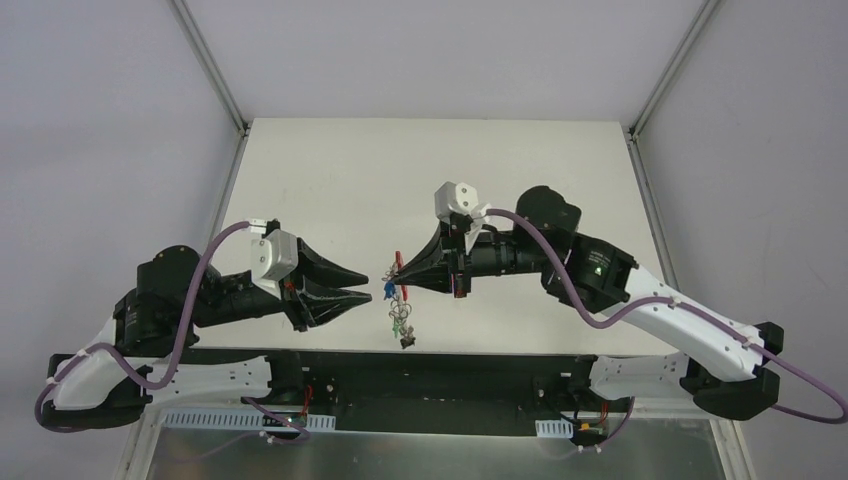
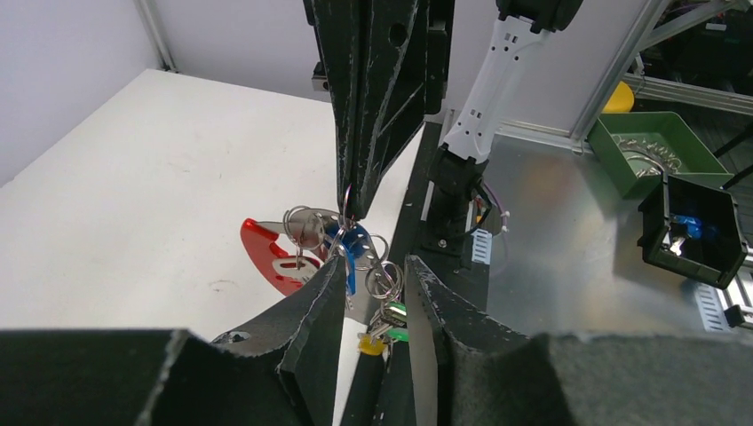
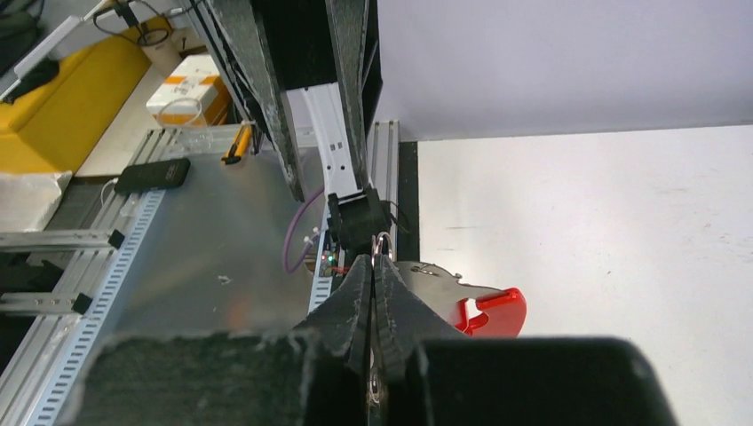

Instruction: Put the keys on the keyring

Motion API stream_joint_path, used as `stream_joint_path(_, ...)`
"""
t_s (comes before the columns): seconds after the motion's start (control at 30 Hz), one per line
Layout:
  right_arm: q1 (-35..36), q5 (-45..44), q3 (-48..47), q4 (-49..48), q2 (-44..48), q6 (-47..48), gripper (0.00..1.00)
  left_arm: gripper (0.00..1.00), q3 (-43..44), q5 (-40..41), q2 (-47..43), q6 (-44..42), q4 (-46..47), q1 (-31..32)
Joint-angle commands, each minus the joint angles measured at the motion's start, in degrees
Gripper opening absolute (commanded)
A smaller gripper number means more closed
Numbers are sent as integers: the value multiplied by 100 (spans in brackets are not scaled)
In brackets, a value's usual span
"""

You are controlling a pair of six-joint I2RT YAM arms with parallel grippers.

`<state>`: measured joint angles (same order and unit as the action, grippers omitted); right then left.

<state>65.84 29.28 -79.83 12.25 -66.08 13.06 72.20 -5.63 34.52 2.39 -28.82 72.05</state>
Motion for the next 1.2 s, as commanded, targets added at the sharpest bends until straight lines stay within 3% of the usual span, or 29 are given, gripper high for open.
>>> stream_joint_path(0.0,9,-335,235,-1407,424,-614,0,30,-31,-72,151,-186,481,37)
stream_joint_path(0.43,48,-896,1140,-3156,840,-1813,0,31,-47,116,142,-783,1131,37)
stream_joint_path(0.83,117,-801,1206,-3266,916,-1972,0,32,-201,92,538,-1535,1862,37)
stream_joint_path(0.87,121,-807,1211,-3264,921,-1973,0,29,-192,23,568,-1535,1858,39)
stream_joint_path(0.97,120,-889,1242,-3286,971,-1940,0,2,-132,-246,637,-1514,1767,37)
stream_joint_path(1.17,121,-1017,1240,-3299,1035,-1863,0,0,-83,-472,732,-1304,1429,38)
